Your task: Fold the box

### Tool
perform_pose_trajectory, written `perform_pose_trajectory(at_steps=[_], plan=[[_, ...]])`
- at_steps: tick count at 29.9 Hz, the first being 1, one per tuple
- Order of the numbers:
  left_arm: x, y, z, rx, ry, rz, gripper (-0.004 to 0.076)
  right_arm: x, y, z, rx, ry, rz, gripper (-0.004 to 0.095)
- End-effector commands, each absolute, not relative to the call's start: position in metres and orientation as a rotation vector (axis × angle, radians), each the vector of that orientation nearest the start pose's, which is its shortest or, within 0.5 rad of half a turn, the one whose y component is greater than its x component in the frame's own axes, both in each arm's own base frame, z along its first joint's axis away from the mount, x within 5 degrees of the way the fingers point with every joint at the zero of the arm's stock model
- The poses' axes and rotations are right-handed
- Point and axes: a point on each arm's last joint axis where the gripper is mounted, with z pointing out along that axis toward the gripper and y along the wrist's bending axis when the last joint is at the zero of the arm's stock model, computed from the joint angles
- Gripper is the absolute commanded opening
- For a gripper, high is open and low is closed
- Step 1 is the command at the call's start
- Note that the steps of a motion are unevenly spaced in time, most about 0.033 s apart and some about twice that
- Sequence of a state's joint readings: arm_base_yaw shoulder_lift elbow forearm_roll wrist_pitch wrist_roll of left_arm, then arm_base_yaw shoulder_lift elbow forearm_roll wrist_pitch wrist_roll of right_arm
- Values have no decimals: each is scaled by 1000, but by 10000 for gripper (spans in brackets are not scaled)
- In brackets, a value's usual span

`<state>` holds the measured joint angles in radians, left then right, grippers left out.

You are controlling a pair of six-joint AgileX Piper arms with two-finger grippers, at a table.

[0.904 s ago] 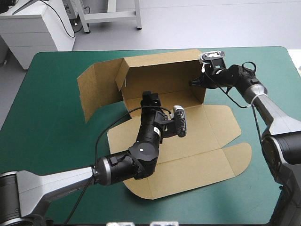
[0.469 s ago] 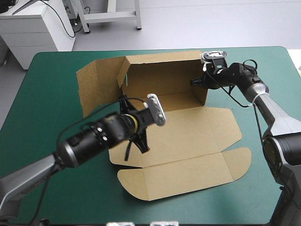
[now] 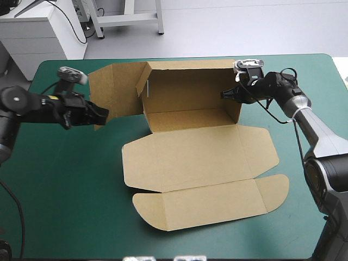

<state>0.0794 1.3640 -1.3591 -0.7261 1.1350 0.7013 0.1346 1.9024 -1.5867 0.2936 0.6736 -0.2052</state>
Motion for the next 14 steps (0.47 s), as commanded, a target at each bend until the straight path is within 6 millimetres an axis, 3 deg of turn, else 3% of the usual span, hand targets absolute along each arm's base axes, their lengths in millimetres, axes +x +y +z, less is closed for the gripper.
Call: perform_pose_trajectory(at_steps=[1,8,11,14], plan=[[260,6,424,395,2113,-670,-8,412,67,279,-269,2571,238,-18],[257,77,414,7,1997,-716,-8,409,67,278,-245,2613,257,-18],[257,86,401,-55,1990,-726,-8,407,68,283,-221,2650,278,-17],[259,89,388,-94,2002,-714,-8,402,69,302,-241,2709,298,-18]])
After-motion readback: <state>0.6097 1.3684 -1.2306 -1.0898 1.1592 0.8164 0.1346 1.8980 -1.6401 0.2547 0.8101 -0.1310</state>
